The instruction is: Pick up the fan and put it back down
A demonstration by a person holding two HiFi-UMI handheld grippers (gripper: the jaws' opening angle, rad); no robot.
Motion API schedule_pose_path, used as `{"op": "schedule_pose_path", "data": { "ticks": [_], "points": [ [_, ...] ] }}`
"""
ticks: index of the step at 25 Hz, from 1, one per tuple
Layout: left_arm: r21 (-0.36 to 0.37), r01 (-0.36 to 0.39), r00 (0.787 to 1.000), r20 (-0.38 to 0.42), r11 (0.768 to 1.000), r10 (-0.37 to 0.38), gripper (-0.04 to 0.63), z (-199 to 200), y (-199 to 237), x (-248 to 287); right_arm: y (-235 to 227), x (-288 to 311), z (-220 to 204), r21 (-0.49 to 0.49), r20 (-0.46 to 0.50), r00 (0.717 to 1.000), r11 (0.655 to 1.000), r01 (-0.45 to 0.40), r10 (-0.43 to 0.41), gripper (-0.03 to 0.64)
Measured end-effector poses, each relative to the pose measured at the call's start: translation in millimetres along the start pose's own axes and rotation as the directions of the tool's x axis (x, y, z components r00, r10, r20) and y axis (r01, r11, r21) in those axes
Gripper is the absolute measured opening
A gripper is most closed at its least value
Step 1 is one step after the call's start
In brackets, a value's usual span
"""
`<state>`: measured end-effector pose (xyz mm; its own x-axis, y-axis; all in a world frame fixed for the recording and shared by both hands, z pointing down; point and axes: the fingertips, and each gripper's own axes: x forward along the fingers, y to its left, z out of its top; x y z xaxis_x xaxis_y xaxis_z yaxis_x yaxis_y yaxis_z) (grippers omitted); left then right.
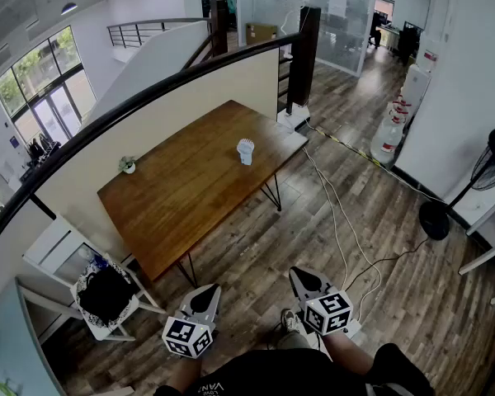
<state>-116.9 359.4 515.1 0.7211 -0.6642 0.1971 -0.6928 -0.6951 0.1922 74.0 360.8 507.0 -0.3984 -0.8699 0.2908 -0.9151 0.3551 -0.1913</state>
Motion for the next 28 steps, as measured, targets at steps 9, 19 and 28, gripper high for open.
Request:
{"op": "schedule_pose_path", "data": {
  "ticks": [9,19,28],
  "points": [
    [-0.005,-0.030,0.999,0.036,1.000,0.030,0.012,9,9,42,-37,19,15,-0.018,0.058,0.998,1.000,-0.001,0.002,0.012],
    [-0.059,-0.093,0.994,0.056,0.994,0.097,0.212,22,-1,99,-92,43,27,-0.014,0.002,0.997,0.997,-0.080,0.080,0.230],
    [-0.092,-0.232,0.969,0.067,0.968,0.238,0.212,25,1,143,-143,63,41,-0.041,-0.032,0.982,0.982,-0.186,0.185,0.244]
  ]
}}
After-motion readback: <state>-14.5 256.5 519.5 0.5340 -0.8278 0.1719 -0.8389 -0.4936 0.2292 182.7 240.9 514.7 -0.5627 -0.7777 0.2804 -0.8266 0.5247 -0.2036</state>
